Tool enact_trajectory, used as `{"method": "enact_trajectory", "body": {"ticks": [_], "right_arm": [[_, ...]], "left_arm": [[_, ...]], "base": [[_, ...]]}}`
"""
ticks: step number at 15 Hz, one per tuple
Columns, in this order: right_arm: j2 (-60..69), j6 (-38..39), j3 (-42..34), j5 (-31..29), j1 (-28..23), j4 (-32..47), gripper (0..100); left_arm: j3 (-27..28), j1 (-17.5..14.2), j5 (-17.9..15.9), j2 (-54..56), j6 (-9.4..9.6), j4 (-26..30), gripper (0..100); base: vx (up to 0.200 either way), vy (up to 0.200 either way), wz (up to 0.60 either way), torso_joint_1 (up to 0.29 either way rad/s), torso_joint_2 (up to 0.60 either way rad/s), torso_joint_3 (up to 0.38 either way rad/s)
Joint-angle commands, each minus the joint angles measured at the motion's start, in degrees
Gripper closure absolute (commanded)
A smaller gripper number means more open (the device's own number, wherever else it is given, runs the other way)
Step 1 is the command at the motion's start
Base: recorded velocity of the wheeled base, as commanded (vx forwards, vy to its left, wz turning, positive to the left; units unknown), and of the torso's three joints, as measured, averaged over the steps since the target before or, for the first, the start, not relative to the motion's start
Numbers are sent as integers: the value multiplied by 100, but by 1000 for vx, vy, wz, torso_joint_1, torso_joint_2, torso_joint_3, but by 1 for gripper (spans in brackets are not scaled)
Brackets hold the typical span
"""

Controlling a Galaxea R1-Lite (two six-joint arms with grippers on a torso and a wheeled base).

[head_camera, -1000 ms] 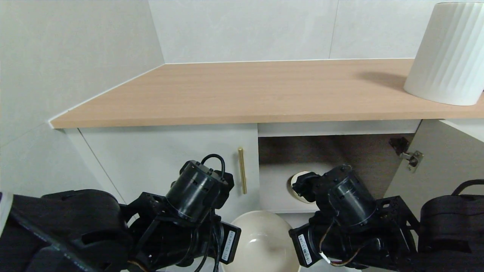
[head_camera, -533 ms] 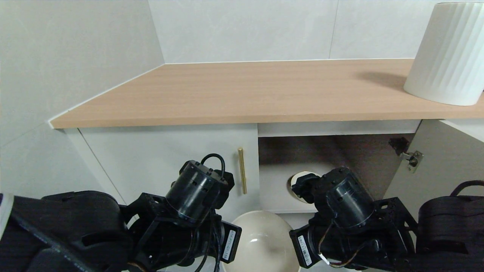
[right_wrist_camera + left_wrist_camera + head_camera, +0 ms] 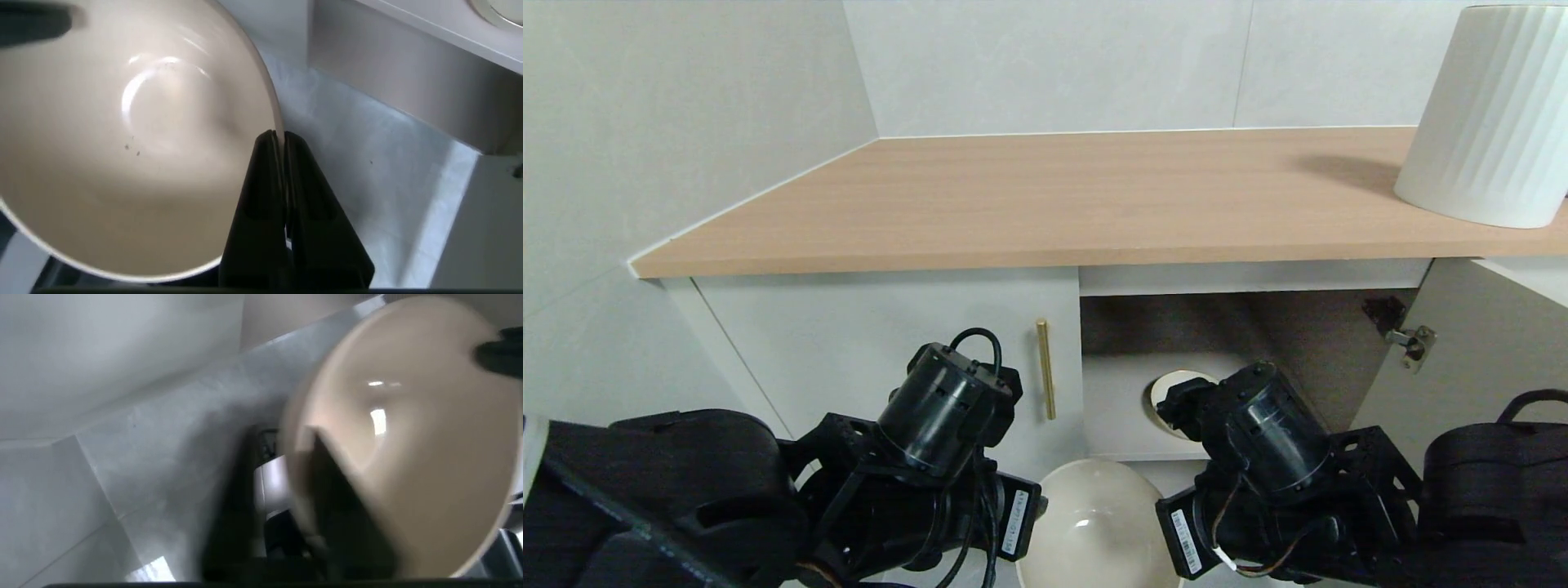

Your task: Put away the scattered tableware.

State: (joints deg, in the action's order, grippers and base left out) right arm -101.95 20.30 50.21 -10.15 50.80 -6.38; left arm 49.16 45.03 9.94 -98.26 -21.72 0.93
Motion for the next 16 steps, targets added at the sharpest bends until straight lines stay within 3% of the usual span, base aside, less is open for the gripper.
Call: {"method": "enact_trajectory", "body": {"ticks": [1, 8, 16], "right_arm": [[-9, 1, 6, 31, 9, -48, 100], [-141, -35, -73, -13, -35, -4, 100], [-932, -70, -73, -4, -1116, -30, 100]], "left_arm": [[14, 14, -27, -1, -7, -14, 0], [23, 6, -18, -27, -7, -14, 0], [14, 6, -9, 17, -7, -14, 0]], "base": [[0, 0, 0, 0, 0, 0], [0, 0, 0, 0, 0, 0], [0, 0, 0, 0, 0, 0]]}}
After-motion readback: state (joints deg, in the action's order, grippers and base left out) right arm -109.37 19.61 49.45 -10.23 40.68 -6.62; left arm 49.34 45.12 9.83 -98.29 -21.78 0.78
